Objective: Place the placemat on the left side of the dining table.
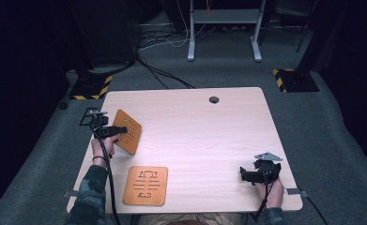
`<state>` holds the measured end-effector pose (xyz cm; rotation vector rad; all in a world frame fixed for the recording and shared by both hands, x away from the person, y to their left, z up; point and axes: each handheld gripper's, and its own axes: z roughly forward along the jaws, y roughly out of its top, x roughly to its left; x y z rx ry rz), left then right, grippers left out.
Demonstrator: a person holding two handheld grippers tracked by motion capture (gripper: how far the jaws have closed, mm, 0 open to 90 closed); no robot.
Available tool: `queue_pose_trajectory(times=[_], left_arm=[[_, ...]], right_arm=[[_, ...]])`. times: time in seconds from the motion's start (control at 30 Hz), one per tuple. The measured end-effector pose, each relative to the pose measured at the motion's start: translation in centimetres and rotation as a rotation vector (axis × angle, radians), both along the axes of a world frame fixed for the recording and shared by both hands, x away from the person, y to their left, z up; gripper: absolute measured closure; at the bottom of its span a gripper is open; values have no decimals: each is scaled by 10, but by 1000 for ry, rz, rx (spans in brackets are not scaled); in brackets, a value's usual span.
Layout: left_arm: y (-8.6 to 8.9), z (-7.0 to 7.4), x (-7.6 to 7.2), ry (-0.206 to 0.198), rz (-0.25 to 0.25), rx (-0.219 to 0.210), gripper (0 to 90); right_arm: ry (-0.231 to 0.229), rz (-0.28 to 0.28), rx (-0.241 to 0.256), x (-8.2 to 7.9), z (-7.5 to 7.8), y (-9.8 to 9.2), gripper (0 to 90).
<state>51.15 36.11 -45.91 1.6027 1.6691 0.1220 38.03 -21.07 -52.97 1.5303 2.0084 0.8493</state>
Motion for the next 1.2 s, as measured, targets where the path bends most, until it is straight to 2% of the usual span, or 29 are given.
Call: queue_pose_trajectory(times=[0.1, 0.2, 0.27, 0.47, 0.6, 0.7, 0.83, 1.2], left_arm=[[-1, -2, 2, 20, 6, 3, 812], [-1, -3, 5, 32, -28, 62, 770], [-1, -3, 6, 32, -25, 70, 759], [-3, -1, 7, 32, -41, 161, 650], [-2, -2, 6, 26, -44, 182, 617], [-1, -5, 4, 7, -54, 181, 602], [1, -7, 5, 8, -57, 180, 583], [8, -14, 6, 32, -76, 160, 529]], right_arm=[[0, -2, 0, 0, 0, 0, 0], [0, -3, 0, 0, 0, 0, 0], [0, -4, 0, 0, 0, 0, 0], [0, -5, -1, 0, 0, 0, 0], [0, -5, 0, 0, 0, 0, 0], [2, -9, 1, 0, 0, 0, 0], [3, -9, 3, 0, 0, 0, 0], [5, -12, 4, 0, 0, 0, 0]])
